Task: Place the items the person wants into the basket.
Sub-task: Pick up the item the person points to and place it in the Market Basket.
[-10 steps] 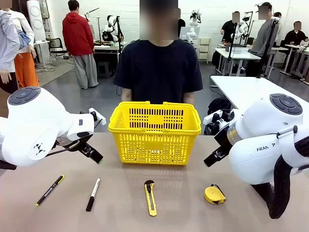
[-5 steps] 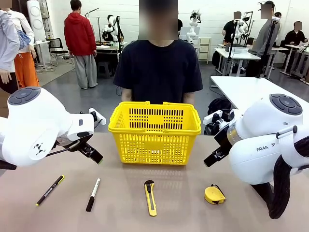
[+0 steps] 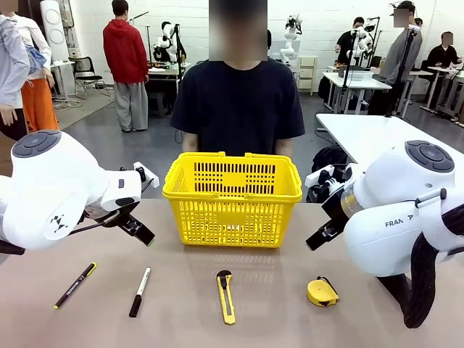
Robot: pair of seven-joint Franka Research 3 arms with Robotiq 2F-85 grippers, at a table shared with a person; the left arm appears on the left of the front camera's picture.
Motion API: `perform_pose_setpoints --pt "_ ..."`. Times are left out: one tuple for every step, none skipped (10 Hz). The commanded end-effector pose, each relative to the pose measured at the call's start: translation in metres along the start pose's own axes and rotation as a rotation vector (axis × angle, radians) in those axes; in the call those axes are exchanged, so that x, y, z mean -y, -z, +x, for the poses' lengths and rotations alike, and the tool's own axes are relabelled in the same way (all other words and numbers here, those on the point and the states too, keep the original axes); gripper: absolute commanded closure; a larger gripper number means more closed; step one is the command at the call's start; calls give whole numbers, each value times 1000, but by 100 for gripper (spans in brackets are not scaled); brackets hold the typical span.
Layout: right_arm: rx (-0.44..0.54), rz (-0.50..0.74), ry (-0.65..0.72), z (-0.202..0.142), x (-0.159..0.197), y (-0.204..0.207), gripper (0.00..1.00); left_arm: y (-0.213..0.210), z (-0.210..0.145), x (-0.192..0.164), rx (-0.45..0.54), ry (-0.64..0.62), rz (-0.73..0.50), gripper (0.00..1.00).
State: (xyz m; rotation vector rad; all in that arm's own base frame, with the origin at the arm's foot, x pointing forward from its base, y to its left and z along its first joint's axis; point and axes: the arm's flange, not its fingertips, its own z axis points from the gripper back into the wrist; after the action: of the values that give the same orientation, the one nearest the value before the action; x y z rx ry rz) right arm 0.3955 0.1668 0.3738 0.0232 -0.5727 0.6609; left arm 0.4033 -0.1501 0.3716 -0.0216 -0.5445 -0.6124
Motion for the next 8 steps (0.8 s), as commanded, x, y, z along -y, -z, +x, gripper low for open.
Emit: perform_pose_setpoints --pt "0 0 0 0 0 0 0 0 0 0 0 0 0 0" --pt "0 0 0 0 0 0 0 0 0 0 0 0 0 0" --pt "0 0 0 0 0 0 0 -43 3 3 -14 38 64 0" --pt "52 -38 -26 -3 -4 -58 0 -101 1 12 66 44 130 0" --pt "55 -96 -44 -5 -1 -111 0 -154 1 20 94 72 183 0" --pt "10 -137 -30 1 8 -168 0 -205 10 22 73 98 249 0" --pt "-6 -187 -16 6 15 -217 0 -238 15 28 70 107 275 0" --pt "10 -225 -22 15 11 -263 0 -265 24 30 74 108 296 0"
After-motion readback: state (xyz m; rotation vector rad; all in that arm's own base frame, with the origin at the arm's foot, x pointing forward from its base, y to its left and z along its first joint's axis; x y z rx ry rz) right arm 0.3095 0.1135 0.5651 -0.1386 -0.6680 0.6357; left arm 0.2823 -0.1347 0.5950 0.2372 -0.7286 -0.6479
